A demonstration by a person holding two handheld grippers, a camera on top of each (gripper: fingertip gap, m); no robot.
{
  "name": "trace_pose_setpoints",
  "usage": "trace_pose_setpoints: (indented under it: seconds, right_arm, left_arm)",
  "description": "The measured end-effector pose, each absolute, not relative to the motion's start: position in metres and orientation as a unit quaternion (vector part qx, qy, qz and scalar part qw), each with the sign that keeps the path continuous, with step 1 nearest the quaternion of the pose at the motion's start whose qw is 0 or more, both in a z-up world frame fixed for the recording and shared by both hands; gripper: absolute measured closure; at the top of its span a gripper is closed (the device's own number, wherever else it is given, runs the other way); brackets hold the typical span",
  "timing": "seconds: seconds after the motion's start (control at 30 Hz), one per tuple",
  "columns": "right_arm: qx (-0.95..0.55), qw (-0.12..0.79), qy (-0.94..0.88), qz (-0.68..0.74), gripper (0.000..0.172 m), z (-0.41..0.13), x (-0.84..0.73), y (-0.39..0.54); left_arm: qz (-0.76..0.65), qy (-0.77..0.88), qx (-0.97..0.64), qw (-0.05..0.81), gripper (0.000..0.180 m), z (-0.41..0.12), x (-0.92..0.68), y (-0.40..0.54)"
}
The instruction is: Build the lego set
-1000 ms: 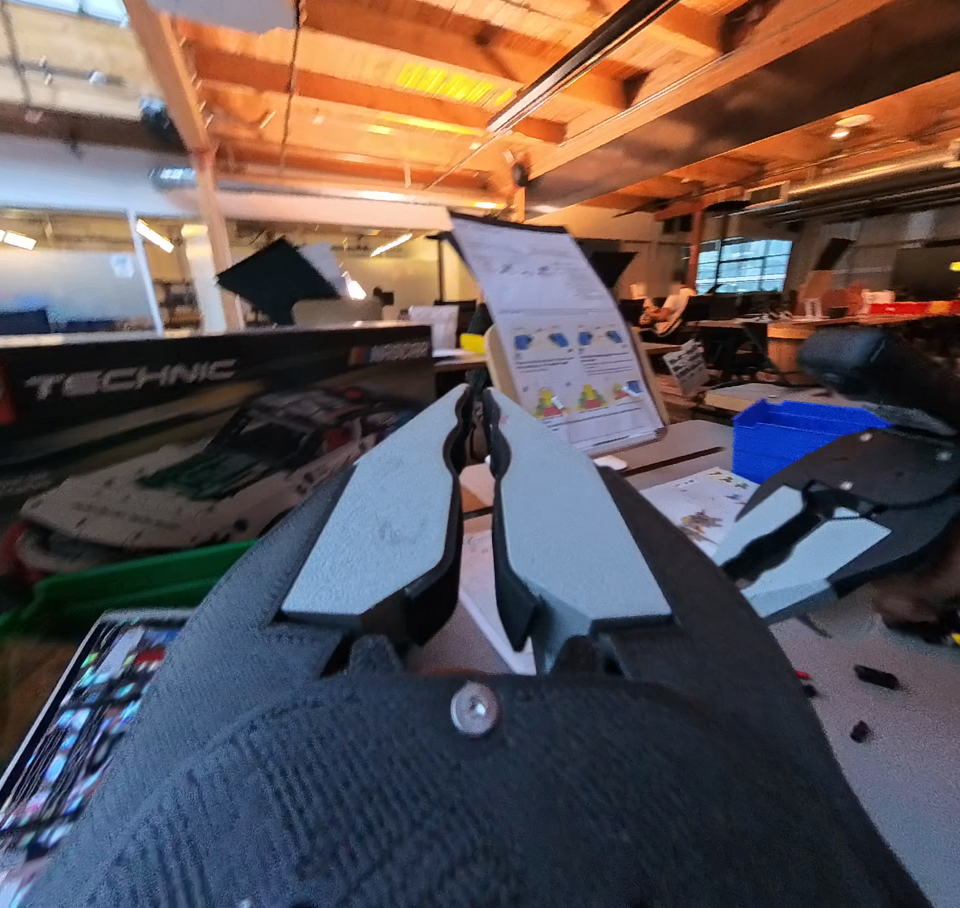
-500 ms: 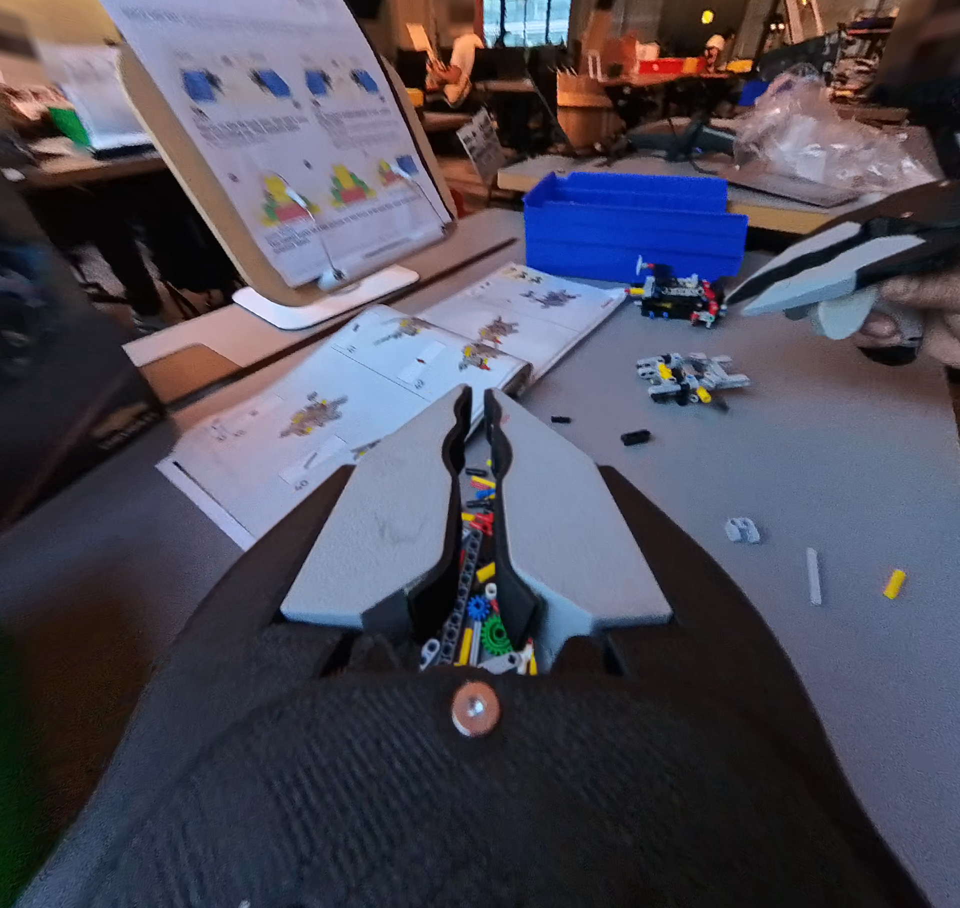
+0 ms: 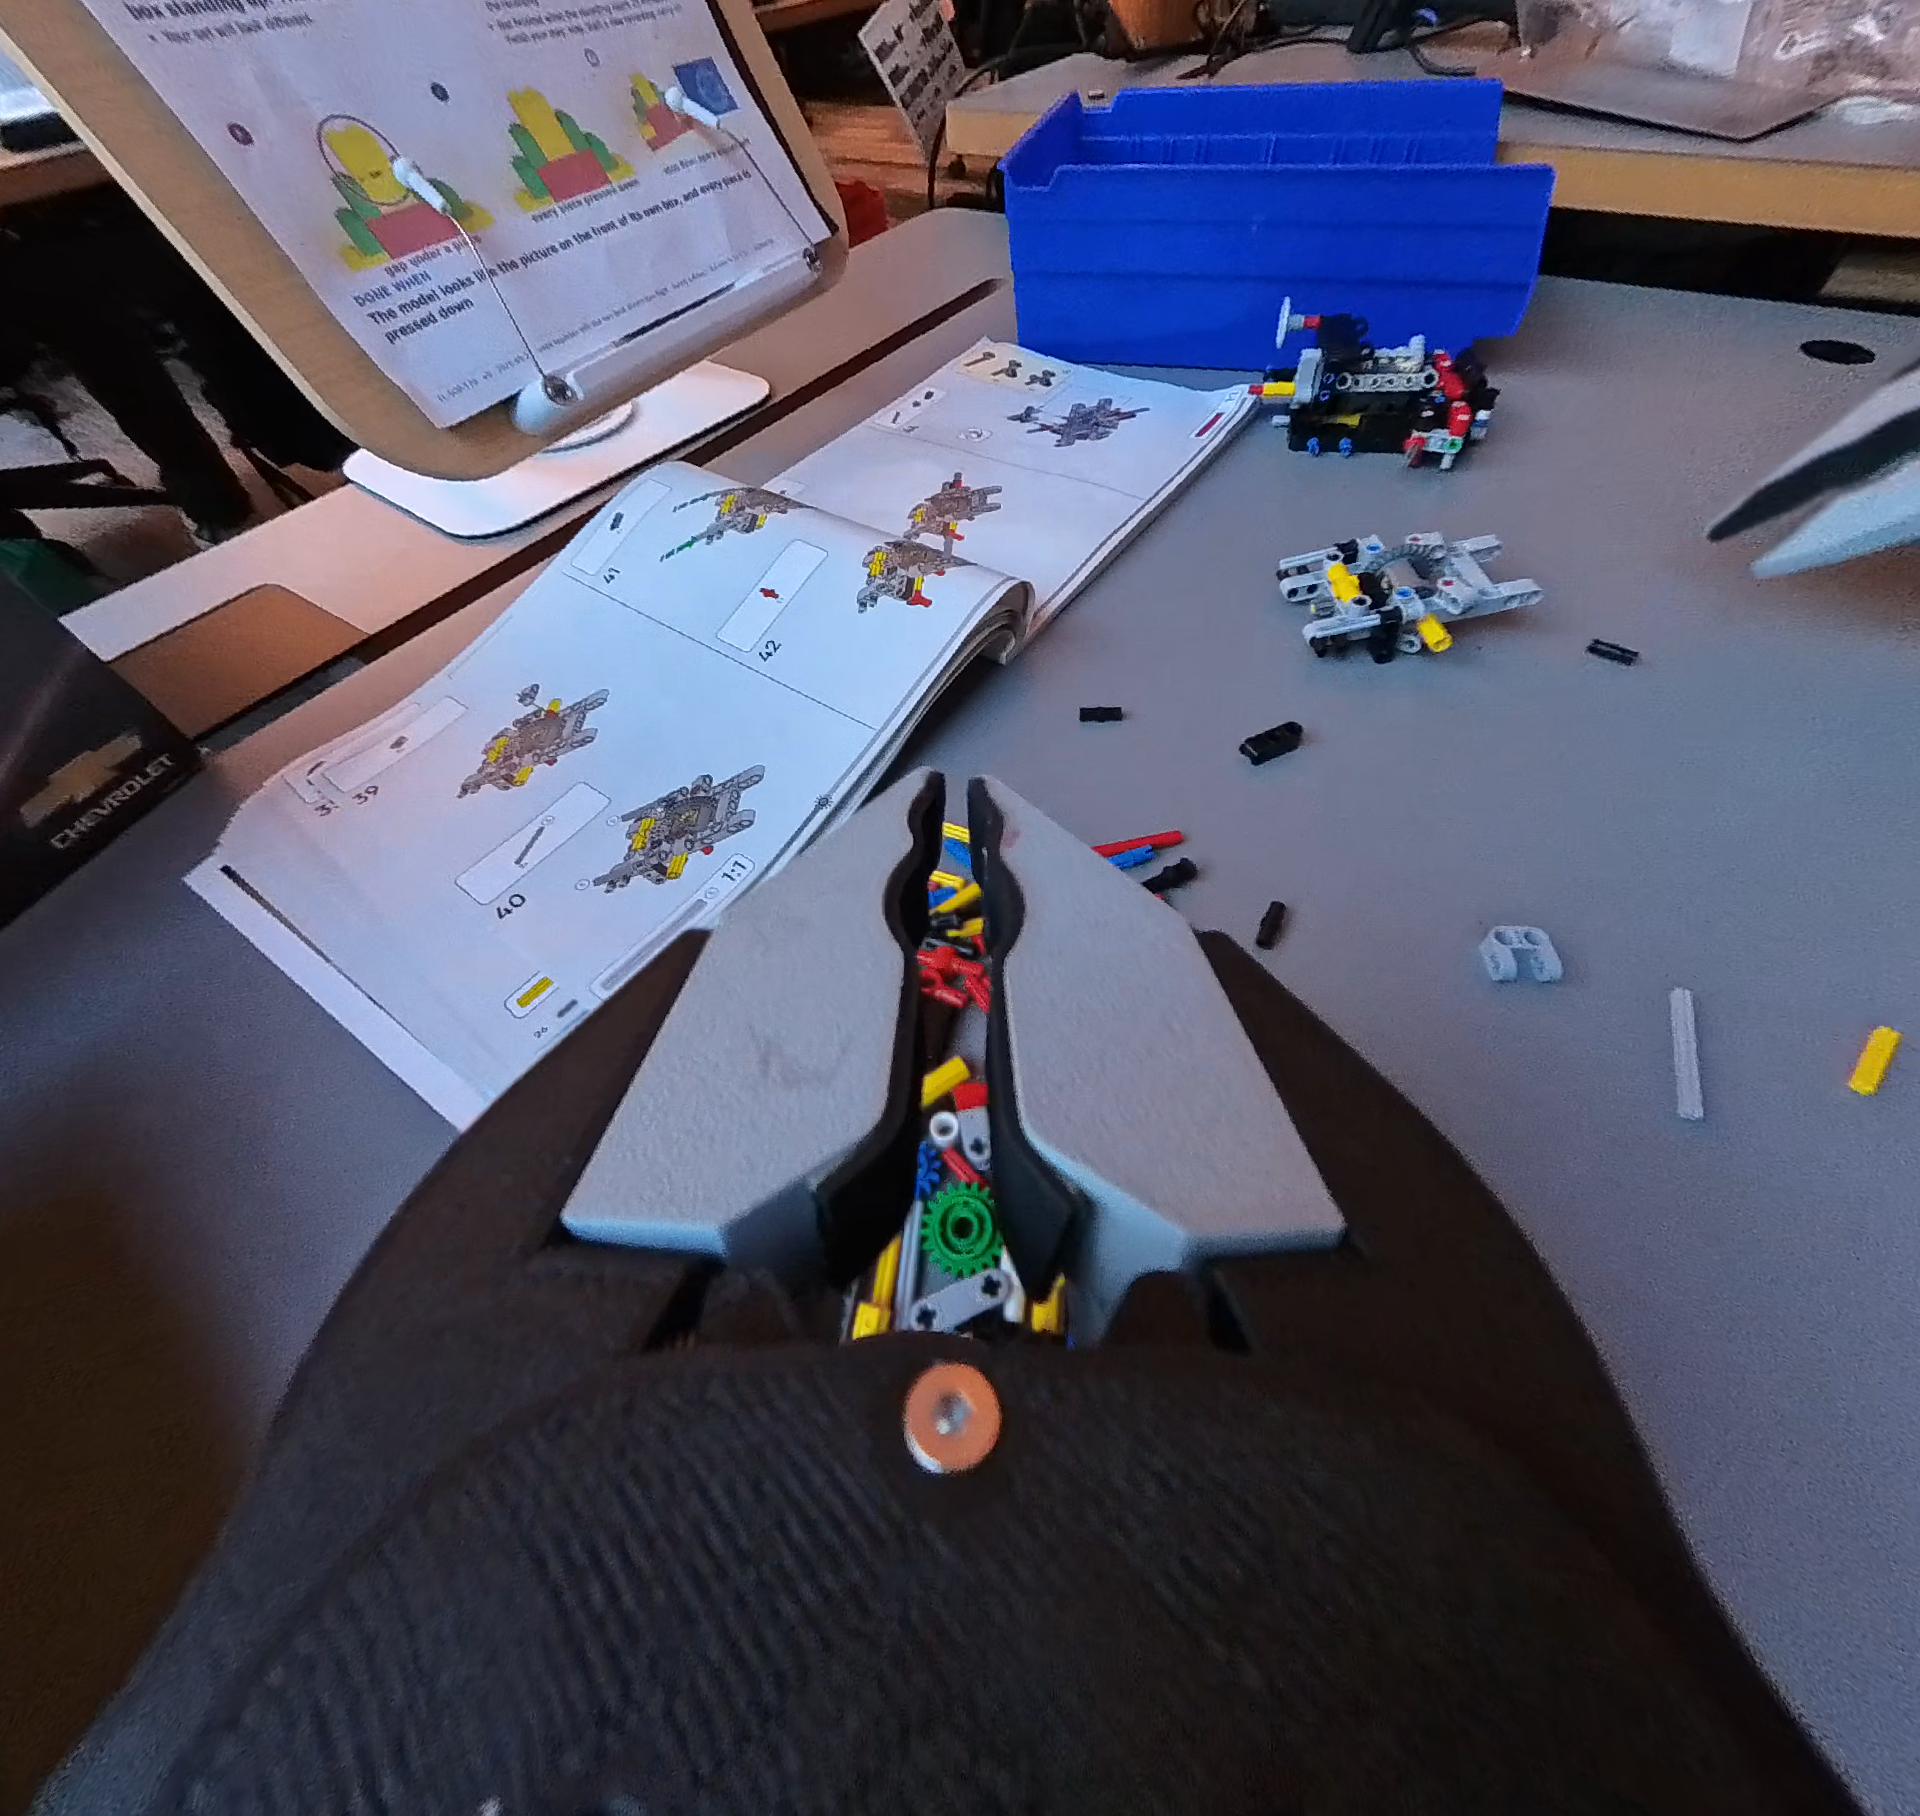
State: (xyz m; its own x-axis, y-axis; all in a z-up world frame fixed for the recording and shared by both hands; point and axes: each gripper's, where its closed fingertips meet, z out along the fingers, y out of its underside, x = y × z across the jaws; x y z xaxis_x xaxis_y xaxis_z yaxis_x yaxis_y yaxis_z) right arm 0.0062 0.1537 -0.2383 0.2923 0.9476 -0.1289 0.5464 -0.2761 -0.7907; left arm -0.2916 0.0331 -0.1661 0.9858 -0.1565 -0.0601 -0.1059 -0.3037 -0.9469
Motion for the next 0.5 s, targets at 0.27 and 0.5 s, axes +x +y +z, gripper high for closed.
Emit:
trace_pose_setpoints:
  seconds: [0.27,0.5]
  right_arm:
    - [-0.731,0.313,-0.541,0.274,0.153,-0.259,-0.018,0.142]
    - [-0.734,0.310,-0.551,0.246,0.171,-0.273,-0.021,0.143]
  left_arm:
    - [-0.018,0.065,-0.802,0.593,0.179,-0.162,-0.302,0.031]
    - [-0.023,0.047,-0.803,0.594,0.179,-0.161,-0.312,0.030]
